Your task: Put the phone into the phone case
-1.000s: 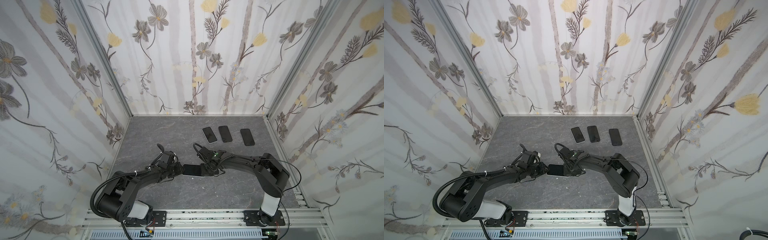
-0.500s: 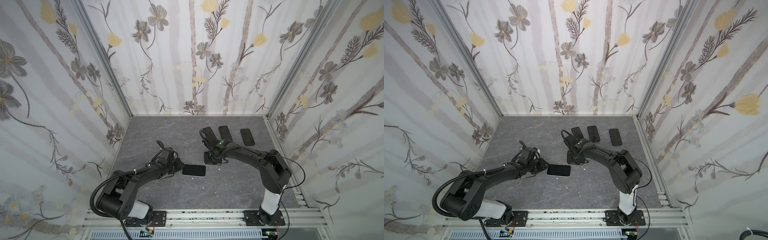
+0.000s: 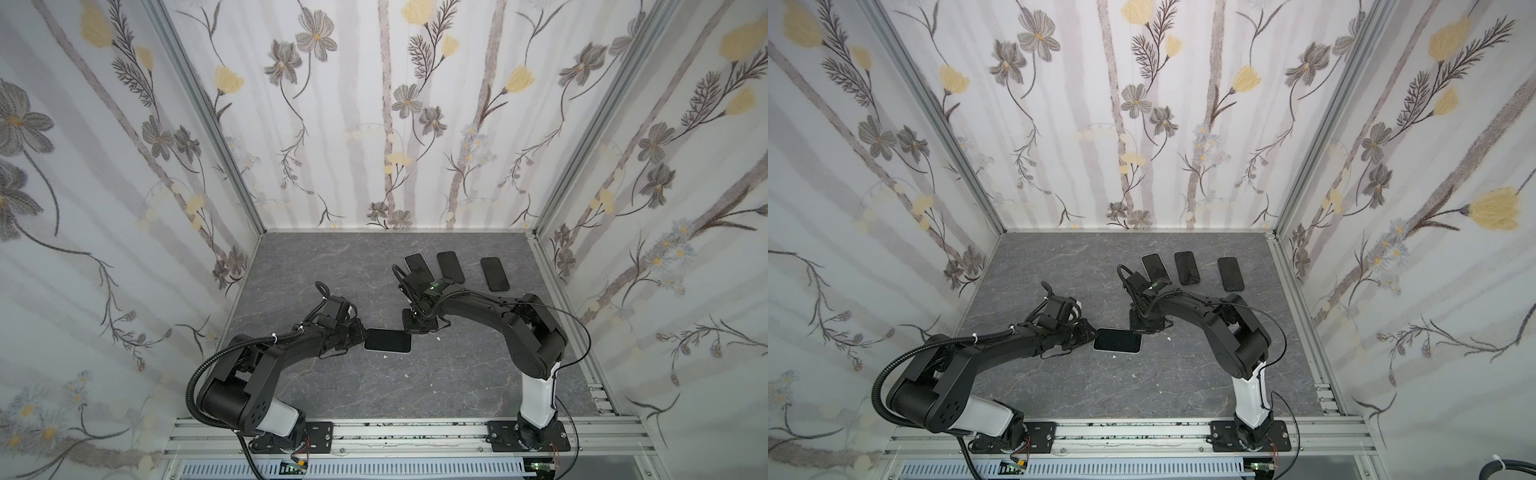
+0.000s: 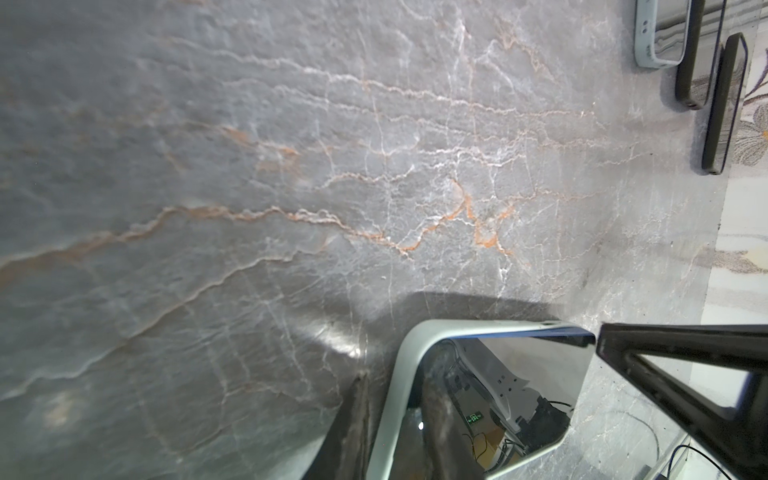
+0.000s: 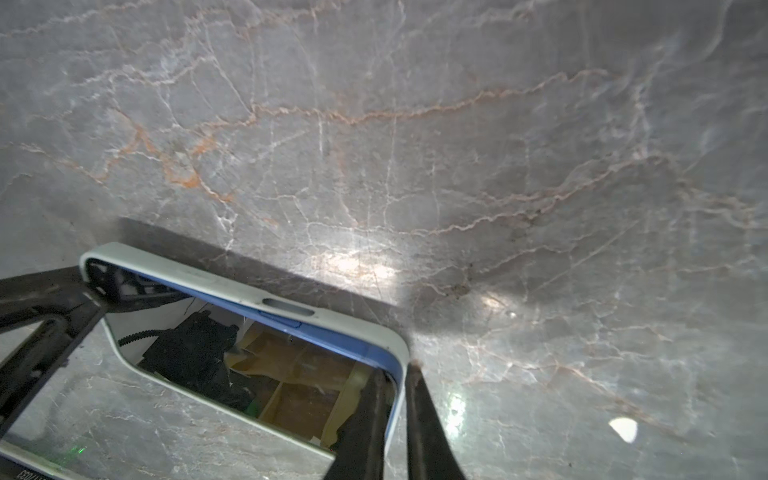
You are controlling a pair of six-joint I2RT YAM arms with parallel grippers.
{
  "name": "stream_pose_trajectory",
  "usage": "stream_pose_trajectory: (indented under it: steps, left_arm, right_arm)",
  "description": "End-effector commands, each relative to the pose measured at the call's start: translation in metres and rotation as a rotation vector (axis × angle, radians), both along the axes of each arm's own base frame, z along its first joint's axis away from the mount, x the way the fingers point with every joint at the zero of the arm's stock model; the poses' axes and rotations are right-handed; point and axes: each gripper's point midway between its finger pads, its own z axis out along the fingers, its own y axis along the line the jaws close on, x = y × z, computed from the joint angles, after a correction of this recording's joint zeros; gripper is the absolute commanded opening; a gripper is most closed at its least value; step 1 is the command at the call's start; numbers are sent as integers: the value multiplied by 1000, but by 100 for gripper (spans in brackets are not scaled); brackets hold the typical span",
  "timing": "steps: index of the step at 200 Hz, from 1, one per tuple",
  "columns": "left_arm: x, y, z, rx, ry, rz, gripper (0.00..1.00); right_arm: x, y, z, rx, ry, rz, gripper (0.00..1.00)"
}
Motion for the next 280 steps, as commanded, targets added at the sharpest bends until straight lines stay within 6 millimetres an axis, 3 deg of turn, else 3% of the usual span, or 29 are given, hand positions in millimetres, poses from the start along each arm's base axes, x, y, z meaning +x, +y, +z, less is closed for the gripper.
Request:
stream_pose_trajectory:
  steps: [1, 59, 99, 113, 121, 139, 159, 179, 187, 194, 216, 246, 280]
  left_arm:
    - [-1, 1, -2, 10, 2, -3, 25]
    - [-2, 3, -3, 13, 0, -1, 25]
    - [-4, 3, -5, 8, 4, 2, 25]
    - [-3, 3, -4, 3, 1, 7, 25]
    - [-1, 2, 0, -1, -7, 10, 25]
    - [10, 1, 17, -12, -47, 20, 25]
    - [28, 7, 53, -8, -137, 47, 26]
    - [40, 25, 87, 33, -225, 96, 29]
    - [42, 35, 100, 51, -262, 118, 30]
    - [41, 42, 108, 62, -283, 134, 31]
    - [35, 65, 124, 101, -324, 187, 35]
    - [26, 90, 135, 152, -358, 236, 39]
    - [20, 99, 139, 164, -373, 249, 40]
  right_arm:
    - [-7, -1, -7, -12, 28, 19, 13]
    - [-21, -16, -24, -125, 53, 36, 11]
    - [-38, -37, -42, -244, 98, 60, 13]
    - [-33, -37, -38, -253, 77, 51, 14]
    - [-35, -24, -28, -245, 45, 81, 15]
    - [-15, 7, 11, -166, -69, 135, 27]
    - [3, 40, 54, -74, -196, 271, 44]
    - [10, 55, 74, -27, -264, 405, 61]
    - [7, 59, 74, -13, -266, 472, 71]
    - [5, 61, 72, -8, -264, 518, 87]
    - [-4, 64, 58, -22, -251, 670, 100]
    - [-12, 70, 47, -56, -299, 843, 100]
    - [-15, 71, 33, -83, -294, 937, 100]
